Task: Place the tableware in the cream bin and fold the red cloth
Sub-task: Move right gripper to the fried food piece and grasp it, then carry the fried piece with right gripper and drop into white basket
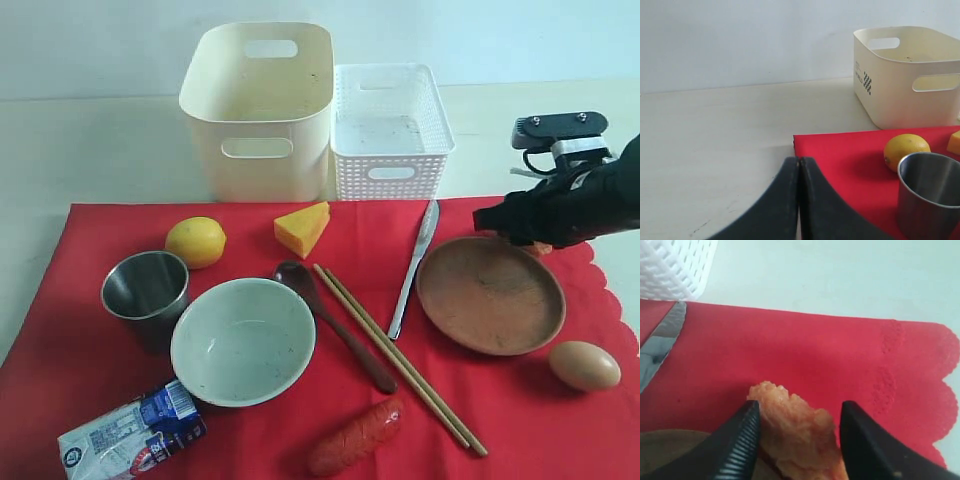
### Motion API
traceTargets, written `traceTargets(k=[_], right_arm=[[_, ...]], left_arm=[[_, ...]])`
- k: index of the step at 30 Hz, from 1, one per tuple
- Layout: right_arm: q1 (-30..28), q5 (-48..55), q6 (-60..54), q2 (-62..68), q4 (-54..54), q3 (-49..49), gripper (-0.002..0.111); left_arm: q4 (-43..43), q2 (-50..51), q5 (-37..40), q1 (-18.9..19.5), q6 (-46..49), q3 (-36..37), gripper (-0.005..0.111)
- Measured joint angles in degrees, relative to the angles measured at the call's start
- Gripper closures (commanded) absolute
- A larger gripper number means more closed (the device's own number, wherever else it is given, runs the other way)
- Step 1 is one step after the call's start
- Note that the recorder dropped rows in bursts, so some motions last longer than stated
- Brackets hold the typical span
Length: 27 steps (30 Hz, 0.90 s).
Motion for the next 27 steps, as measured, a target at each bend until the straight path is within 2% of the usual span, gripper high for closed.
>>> traceTargets(k=[6,11,17,27], right_arm=[[0.0,-0.3,-0.3,0.3,0.0,-0.3,0.094],[0.0,-0.3,-0.4,0.4,0.0,-0.4,0.108],[0.0,1.3,-0.4,-0.8,0.0,-0.4,0.108],[0.0,4.8,-0.6,-10.5,0.0,-0.4,0.108]], left_arm=[[0.0,0.0,0.0,0.0,0.0,0.0,0.104],[0.0,0.0,0.0,0.0,0.0,0.0,0.104],[0.0,0.0,0.0,0.0,0.0,0.0,0.104],[0.0,0.0,0.0,0.0,0.0,0.0,0.104]])
